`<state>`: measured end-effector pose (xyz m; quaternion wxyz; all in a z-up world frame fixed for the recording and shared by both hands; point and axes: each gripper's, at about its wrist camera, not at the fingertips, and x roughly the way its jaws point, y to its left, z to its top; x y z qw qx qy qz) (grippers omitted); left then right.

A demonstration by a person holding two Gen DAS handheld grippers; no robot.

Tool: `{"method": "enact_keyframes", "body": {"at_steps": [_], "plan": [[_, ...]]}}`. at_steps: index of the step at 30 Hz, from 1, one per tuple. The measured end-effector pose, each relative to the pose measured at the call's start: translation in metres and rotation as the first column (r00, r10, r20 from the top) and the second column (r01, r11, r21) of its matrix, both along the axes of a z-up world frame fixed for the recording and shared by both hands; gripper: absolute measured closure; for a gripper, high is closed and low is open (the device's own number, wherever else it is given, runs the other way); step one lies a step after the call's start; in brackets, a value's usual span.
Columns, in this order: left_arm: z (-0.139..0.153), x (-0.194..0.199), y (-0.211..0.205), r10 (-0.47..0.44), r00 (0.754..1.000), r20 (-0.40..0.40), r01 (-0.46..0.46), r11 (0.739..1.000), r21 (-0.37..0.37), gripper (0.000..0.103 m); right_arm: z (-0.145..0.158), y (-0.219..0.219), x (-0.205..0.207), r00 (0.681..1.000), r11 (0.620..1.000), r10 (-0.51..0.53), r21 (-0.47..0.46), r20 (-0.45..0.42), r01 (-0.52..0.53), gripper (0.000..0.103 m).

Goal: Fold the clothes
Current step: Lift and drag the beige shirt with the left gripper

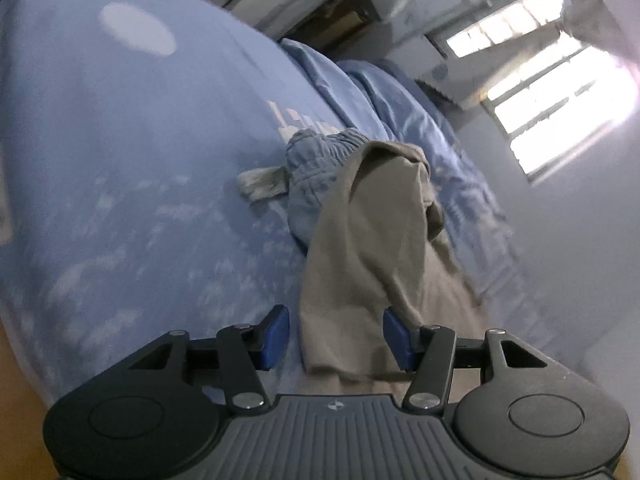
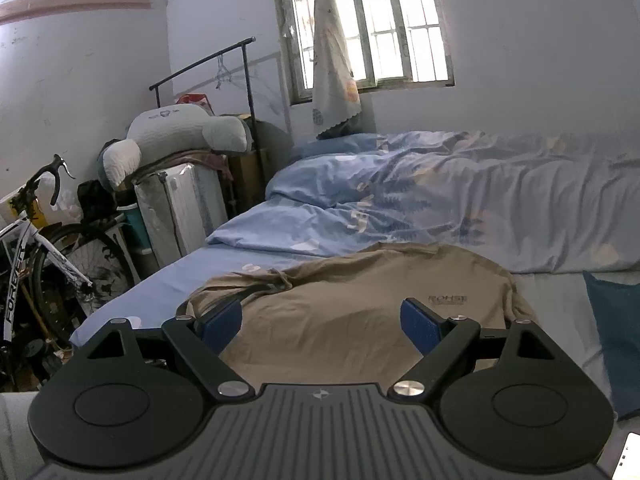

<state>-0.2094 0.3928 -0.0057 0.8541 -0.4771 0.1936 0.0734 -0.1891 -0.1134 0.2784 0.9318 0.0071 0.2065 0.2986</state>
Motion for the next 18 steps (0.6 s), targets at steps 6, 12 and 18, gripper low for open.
{"method": "enact_keyframes", "body": {"at_steps": [6,12,18], "plan": [[-0.021,-0.015,0.016,0.098,0.995,0.031,-0.086,0.961,-0.261,0.051,0.0,0.003,-0.004,1.0,1.0,0.02,0.002,0.008,-0.02,0.015],[-0.029,-0.011,0.016,0.102,0.995,0.007,-0.093,0.935,-0.342,0.051,0.001,-0.001,-0.007,1.0,1.0,0.011,0.01,0.015,-0.011,0.015],[-0.028,-0.009,0.026,0.121,0.992,-0.038,-0.127,0.945,-0.3,0.102,0.004,-0.002,-0.011,1.0,1.0,0.015,0.012,0.026,-0.015,0.015]]}}
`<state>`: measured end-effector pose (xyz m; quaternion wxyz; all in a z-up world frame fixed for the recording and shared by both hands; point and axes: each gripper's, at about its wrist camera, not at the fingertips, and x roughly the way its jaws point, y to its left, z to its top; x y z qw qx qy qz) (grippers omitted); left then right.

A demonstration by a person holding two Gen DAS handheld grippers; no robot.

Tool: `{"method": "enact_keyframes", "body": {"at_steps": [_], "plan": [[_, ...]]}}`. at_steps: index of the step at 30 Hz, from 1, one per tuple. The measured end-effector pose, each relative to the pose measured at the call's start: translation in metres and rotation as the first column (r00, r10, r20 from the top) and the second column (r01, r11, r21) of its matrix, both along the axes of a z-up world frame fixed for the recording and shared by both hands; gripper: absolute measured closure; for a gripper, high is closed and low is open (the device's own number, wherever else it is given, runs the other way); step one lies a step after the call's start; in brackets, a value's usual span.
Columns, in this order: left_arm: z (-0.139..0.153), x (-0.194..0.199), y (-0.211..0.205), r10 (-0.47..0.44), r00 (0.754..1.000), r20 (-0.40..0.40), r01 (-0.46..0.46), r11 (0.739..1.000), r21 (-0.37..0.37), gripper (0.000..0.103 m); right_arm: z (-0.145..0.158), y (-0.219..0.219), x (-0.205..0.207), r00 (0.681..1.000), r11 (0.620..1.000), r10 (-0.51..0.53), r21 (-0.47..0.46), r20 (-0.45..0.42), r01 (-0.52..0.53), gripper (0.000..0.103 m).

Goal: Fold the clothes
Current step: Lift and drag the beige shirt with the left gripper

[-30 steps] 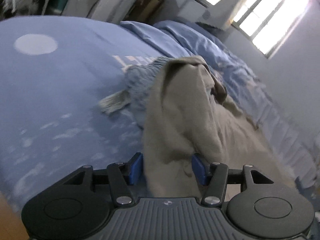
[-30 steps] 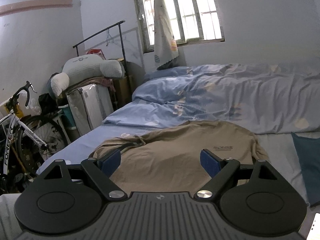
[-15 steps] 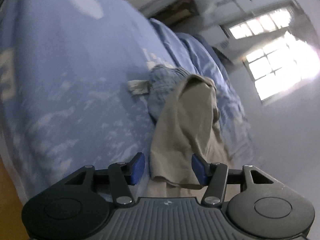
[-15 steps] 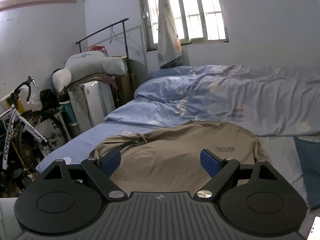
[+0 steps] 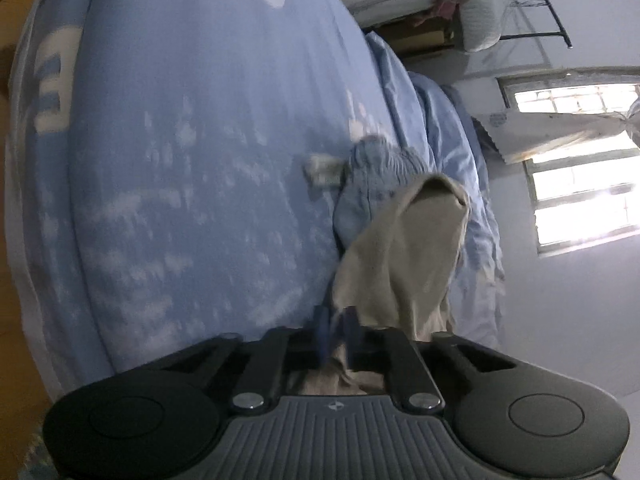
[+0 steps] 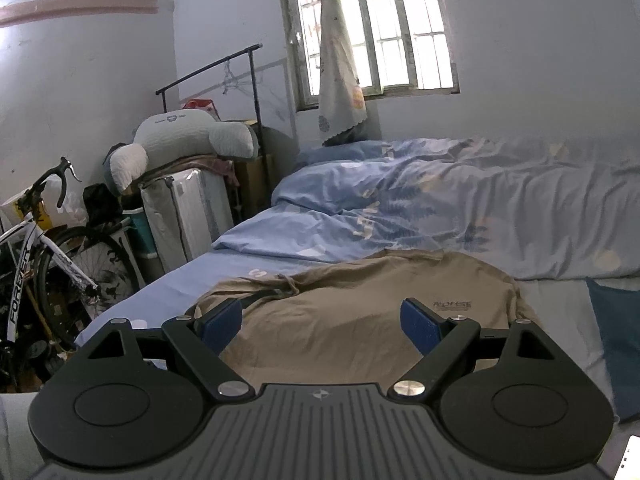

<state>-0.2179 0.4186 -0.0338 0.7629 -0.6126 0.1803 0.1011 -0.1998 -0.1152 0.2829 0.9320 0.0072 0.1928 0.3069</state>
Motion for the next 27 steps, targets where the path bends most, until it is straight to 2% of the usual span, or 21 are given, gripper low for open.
{"method": "enact_keyframes", "body": {"at_steps": [5,8,11,14,16,18,20,22,24,25,26,27], "plan": [[0.029,-0.006,0.025,0.066,0.995,0.071,-0.07,0.995,0.065,0.103,0.003,-0.006,-0.002,1.0,1.0,-0.014,0.006,0.008,0.014,0.015],[0.062,-0.007,0.053,0.126,0.985,0.119,-0.141,0.983,0.12,0.103,0.005,-0.008,-0.002,1.0,1.0,-0.019,0.016,0.01,0.019,0.015],[0.107,-0.006,0.078,0.155,0.97,0.186,-0.192,0.959,0.206,0.103,0.006,-0.009,-0.004,1.0,1.0,-0.013,0.025,0.013,0.013,0.015],[0.16,-0.008,0.087,0.115,0.952,0.284,-0.208,0.923,0.323,0.103,0.006,-0.011,-0.005,1.0,0.999,-0.009,0.032,0.013,0.009,0.015],[0.191,-0.013,0.08,0.036,0.93,0.365,-0.193,0.895,0.403,0.103,0.005,-0.013,-0.005,1.0,0.999,-0.011,0.037,0.011,0.011,0.015],[0.203,-0.019,0.061,-0.09,0.914,0.396,-0.121,0.871,0.475,0.103,0.004,-0.014,-0.006,1.0,0.999,-0.012,0.035,0.011,0.012,0.015],[0.189,-0.025,0.03,-0.25,0.911,0.327,0.017,0.816,0.578,0.103,0.002,-0.015,-0.006,1.0,0.999,-0.015,0.046,0.004,0.014,0.015],[0.163,-0.028,-0.004,-0.418,0.883,0.214,0.188,0.731,0.656,0.103,0.001,-0.016,-0.006,1.0,0.999,-0.02,0.051,-0.001,0.02,0.015],[0.119,-0.031,-0.039,-0.527,0.848,0.057,0.364,0.656,0.661,0.103,0.001,-0.017,-0.006,1.0,0.999,-0.017,0.048,-0.002,0.017,0.015],[0.1,-0.032,-0.053,-0.544,0.839,-0.021,0.421,0.624,0.659,0.103,0.001,-0.017,-0.006,1.0,0.999,-0.016,0.045,-0.002,0.016,0.015],[0.081,-0.035,-0.063,-0.552,0.83,-0.073,0.462,0.609,0.645,0.103,0.002,-0.016,-0.007,1.0,0.999,-0.014,0.04,-0.001,0.014,0.015],[0.064,-0.039,-0.069,-0.547,0.831,-0.098,0.481,0.62,0.62,0.103,0.003,-0.016,-0.007,1.0,0.999,-0.012,0.038,0.0,0.012,0.015]]}}
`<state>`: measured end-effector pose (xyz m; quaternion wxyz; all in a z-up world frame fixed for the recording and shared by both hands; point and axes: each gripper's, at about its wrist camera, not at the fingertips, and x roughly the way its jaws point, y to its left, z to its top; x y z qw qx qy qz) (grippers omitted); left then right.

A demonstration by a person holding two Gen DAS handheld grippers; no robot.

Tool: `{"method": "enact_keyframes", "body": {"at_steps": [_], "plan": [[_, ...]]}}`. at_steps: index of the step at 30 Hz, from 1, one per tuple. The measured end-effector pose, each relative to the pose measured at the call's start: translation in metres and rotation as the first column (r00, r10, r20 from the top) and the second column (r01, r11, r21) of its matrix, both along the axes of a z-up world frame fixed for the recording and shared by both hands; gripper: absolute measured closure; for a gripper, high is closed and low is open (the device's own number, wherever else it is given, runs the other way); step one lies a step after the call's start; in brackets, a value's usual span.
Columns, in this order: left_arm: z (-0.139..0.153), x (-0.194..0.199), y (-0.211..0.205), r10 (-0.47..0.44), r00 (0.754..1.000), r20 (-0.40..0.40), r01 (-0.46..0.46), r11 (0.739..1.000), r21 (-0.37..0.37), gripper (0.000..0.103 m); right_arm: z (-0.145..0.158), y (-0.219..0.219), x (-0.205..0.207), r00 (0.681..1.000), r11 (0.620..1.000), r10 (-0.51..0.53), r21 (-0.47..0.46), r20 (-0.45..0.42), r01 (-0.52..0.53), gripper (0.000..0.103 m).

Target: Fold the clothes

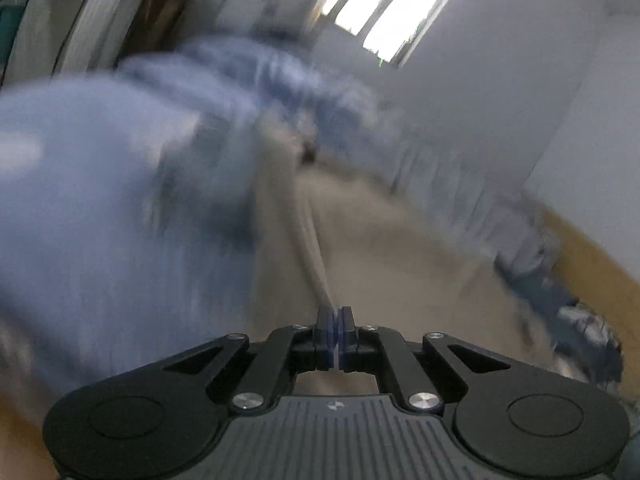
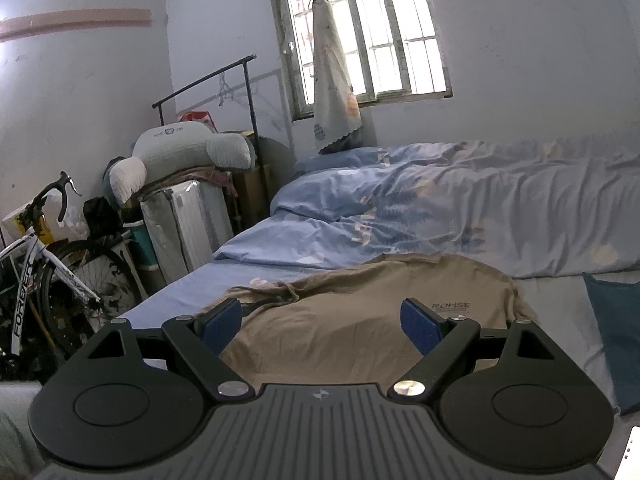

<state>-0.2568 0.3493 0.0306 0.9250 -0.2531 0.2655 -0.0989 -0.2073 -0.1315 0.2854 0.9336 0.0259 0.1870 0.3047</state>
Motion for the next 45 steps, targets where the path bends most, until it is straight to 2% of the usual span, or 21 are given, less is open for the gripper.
{"method": "enact_keyframes", "body": {"at_steps": [3,10,15,20,24,26,29,34,39,41,42,43,45], "plan": [[-0.025,-0.006,0.0,0.051,0.998,-0.046,-0.054,0.997,-0.047,0.103,0.002,0.001,-0.002,1.0,1.0,0.009,-0.006,0.003,-0.009,0.015],[-0.022,0.002,0.013,0.077,0.995,-0.065,-0.08,0.996,-0.033,0.103,-0.004,0.017,0.008,0.999,0.999,0.032,-0.016,-0.015,-0.033,0.015],[-0.021,-0.002,0.009,0.078,0.996,-0.054,-0.08,0.996,-0.046,0.103,-0.021,0.061,0.036,0.991,0.993,0.121,0.0,-0.049,-0.121,0.015],[-0.025,-0.007,0.005,0.109,0.993,-0.046,-0.112,0.992,-0.061,0.103,-0.054,0.134,0.095,0.975,0.98,0.198,0.033,-0.1,-0.196,0.015],[-0.019,-0.012,0.01,0.164,0.986,-0.028,-0.165,0.985,-0.058,0.103,-0.081,0.191,0.153,0.968,0.98,0.2,0.034,-0.15,-0.197,0.015],[-0.017,-0.017,0.015,0.199,0.98,-0.017,-0.2,0.978,-0.061,0.103,-0.093,0.219,0.183,0.97,0.979,0.203,-0.001,-0.137,-0.205,0.018],[-0.013,-0.026,0.02,0.268,0.964,-0.001,-0.267,0.962,-0.048,0.103,-0.11,0.258,0.22,0.966,0.957,0.247,-0.14,-0.071,-0.255,0.021],[-0.01,-0.036,0.035,0.364,0.931,0.006,-0.364,0.931,-0.018,0.103,-0.15,0.314,0.276,0.944,0.889,0.323,-0.32,-0.065,-0.327,0.042],[0.001,-0.034,0.049,0.397,0.918,0.009,-0.397,0.918,0.026,0.103,-0.188,0.355,0.316,0.936,0.815,0.351,-0.484,-0.026,-0.318,0.048],[0.005,-0.032,0.054,0.405,0.914,0.013,-0.405,0.913,0.046,0.103,-0.199,0.368,0.328,0.924,0.775,0.38,-0.535,-0.028,-0.335,0.054],[0.007,-0.031,0.057,0.411,0.911,0.016,-0.411,0.91,0.056,0.103,-0.205,0.373,0.333,0.918,0.755,0.394,-0.557,-0.038,-0.347,0.069],[0.008,-0.029,0.061,0.419,0.908,0.017,-0.419,0.905,0.071,0.103,-0.209,0.377,0.335,0.911,0.732,0.41,-0.577,-0.05,-0.361,0.091],[0.012,-0.022,0.071,0.436,0.9,0.023,-0.436,0.894,0.103,0.103,-0.213,0.377,0.334,0.888,0.7,0.456,-0.595,-0.055,-0.396,0.096]]}}
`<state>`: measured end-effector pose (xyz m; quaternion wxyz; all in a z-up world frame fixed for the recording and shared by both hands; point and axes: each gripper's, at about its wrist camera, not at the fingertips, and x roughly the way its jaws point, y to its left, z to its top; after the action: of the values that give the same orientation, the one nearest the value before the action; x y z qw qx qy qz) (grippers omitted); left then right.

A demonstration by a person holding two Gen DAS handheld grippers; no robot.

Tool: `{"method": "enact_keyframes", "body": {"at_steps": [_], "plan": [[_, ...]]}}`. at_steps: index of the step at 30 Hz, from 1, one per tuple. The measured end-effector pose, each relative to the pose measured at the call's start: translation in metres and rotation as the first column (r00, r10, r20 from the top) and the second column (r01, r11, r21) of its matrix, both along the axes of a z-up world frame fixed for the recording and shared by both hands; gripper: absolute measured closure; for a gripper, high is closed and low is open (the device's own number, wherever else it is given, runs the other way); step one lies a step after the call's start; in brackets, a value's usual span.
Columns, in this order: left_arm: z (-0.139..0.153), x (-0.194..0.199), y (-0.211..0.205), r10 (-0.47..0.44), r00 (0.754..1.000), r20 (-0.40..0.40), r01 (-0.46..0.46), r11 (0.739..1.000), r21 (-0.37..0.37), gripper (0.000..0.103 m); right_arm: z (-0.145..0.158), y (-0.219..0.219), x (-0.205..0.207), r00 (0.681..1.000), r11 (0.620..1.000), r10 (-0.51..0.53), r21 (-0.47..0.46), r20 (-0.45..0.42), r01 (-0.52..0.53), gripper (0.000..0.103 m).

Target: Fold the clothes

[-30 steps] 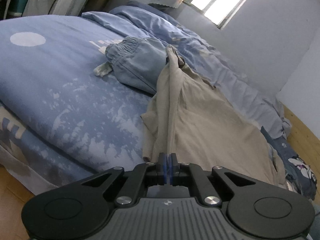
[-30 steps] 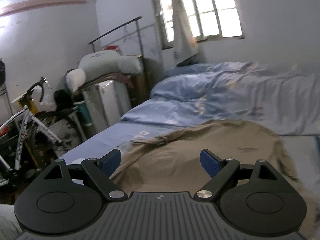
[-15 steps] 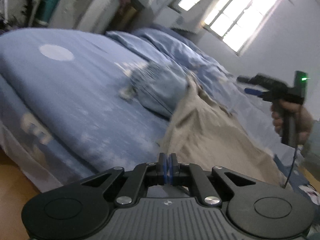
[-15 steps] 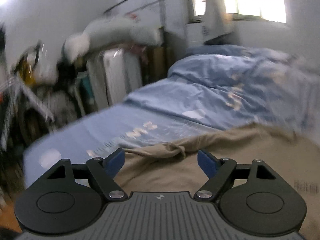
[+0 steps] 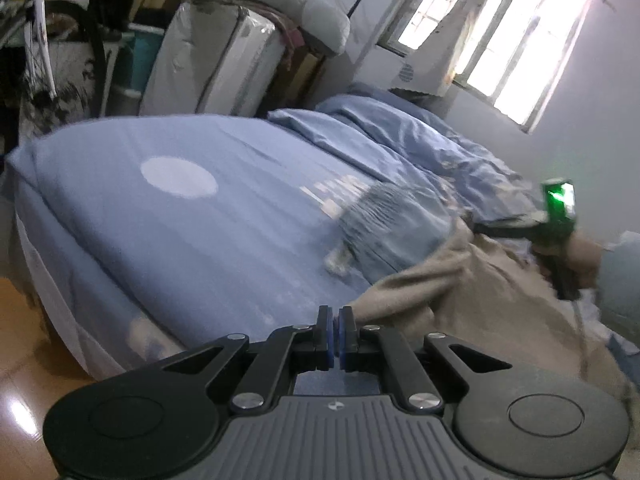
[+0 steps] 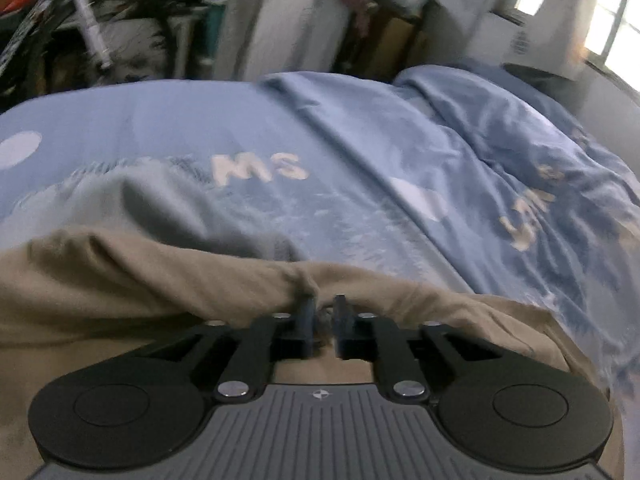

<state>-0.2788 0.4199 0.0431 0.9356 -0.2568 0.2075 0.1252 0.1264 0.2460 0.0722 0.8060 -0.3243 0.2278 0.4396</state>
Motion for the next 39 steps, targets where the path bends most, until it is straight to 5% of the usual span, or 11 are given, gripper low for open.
{"method": "enact_keyframes", "body": {"at_steps": [4,7,9,16,23,27,31,36,39], "plan": [[0.023,0.011,0.024,0.059,0.997,0.04,-0.063,0.993,0.097,0.103,0.014,-0.03,-0.024,0.994,0.997,0.036,0.067,0.099,-0.043,0.097],[0.054,0.003,0.02,0.103,0.981,0.167,-0.144,0.957,0.253,0.103,0.022,-0.069,-0.041,0.991,0.993,0.024,0.114,0.131,-0.039,0.097],[0.058,-0.004,0.005,0.067,0.981,0.183,-0.125,0.938,0.324,0.103,0.019,-0.09,-0.048,0.993,0.992,0.014,0.123,0.114,-0.028,0.097],[-0.022,-0.023,-0.047,-0.014,0.998,-0.068,0.027,0.978,0.205,0.103,-0.003,-0.133,-0.06,1.0,0.998,-0.011,0.066,0.02,0.01,0.097],[-0.024,-0.047,-0.053,-0.005,1.0,-0.026,0.007,0.994,0.108,0.091,-0.004,-0.159,-0.075,1.0,1.0,-0.009,0.012,0.0,0.009,0.097],[-0.013,-0.051,-0.045,0.01,1.0,-0.005,-0.009,0.986,0.166,0.066,0.003,-0.17,-0.09,1.0,0.999,-0.021,0.046,-0.003,0.021,0.097],[-0.014,-0.05,-0.041,0.028,0.999,-0.022,-0.024,0.981,0.192,0.055,0.01,-0.17,-0.112,1.0,0.996,-0.004,0.084,-0.018,0.005,0.097],[-0.022,-0.042,-0.049,-0.005,0.998,-0.064,0.022,0.963,0.268,0.055,0.016,-0.167,-0.136,0.999,0.994,0.024,0.108,-0.028,-0.021,0.096],[-0.025,-0.032,-0.065,-0.029,0.993,-0.118,0.076,0.906,0.417,0.055,0.02,-0.169,-0.144,0.999,0.992,0.024,0.126,-0.033,-0.02,0.096]]}}
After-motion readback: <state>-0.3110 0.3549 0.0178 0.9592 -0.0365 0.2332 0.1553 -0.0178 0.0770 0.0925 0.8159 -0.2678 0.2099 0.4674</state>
